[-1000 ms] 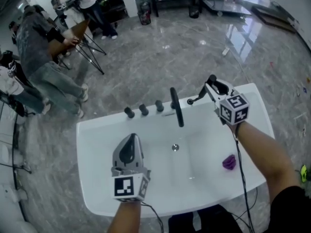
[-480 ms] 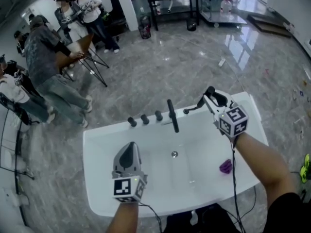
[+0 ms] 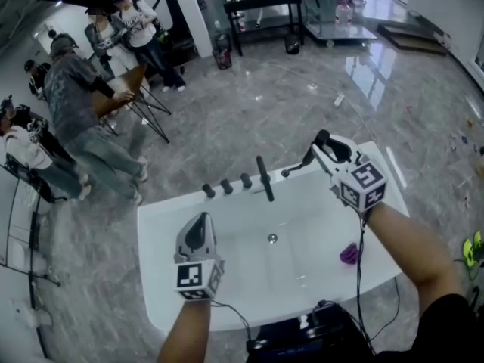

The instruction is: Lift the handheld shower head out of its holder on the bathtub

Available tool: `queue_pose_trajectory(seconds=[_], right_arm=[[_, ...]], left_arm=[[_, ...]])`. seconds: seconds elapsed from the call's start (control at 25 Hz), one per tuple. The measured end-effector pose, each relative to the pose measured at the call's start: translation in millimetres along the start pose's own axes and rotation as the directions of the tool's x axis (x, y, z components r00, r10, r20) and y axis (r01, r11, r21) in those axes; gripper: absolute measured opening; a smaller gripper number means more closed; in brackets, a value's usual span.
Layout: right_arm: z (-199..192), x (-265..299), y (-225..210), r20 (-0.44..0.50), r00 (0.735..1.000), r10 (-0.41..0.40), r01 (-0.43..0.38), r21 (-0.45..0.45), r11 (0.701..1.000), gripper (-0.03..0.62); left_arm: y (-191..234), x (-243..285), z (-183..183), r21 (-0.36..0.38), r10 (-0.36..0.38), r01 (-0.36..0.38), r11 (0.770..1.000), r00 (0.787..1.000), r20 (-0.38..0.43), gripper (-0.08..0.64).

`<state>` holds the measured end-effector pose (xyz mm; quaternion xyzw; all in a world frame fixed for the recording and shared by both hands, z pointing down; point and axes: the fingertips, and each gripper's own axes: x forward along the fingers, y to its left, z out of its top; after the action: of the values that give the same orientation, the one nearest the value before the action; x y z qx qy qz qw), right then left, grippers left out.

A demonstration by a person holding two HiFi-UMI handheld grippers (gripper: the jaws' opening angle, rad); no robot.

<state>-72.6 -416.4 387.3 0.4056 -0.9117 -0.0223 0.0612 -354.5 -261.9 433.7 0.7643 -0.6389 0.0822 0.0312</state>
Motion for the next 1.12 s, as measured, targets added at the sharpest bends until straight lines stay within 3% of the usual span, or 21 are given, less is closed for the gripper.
queue_pose_trajectory(seconds=[0.52, 0.8, 1.12], right_arm=[[86.6, -74.0, 11.7, 0.093, 0.996, 0.006, -0.010, 0.039, 0.999, 0.137], [136.5, -114.9, 13.3, 0.147, 0.989, 0.024, -0.017, -0.051, 0.999, 0.137], [176.2, -152.1, 3.8, 0.209, 0.977, 0.041, -0.055, 0.062, 0.997, 0.137]], left_arm=[[-18.0, -44.8, 76.5, -0.030, 0.001, 0.003, 1.000, 0.991, 0.133, 0.009], [-31.4, -63.5, 86.6, -0.036, 0.013, -0.010, 0.999, 0.996, 0.086, 0.009], [-42.4, -64.2, 91.5, -0.077, 0.032, -0.026, 0.997, 0.997, 0.073, 0.009]])
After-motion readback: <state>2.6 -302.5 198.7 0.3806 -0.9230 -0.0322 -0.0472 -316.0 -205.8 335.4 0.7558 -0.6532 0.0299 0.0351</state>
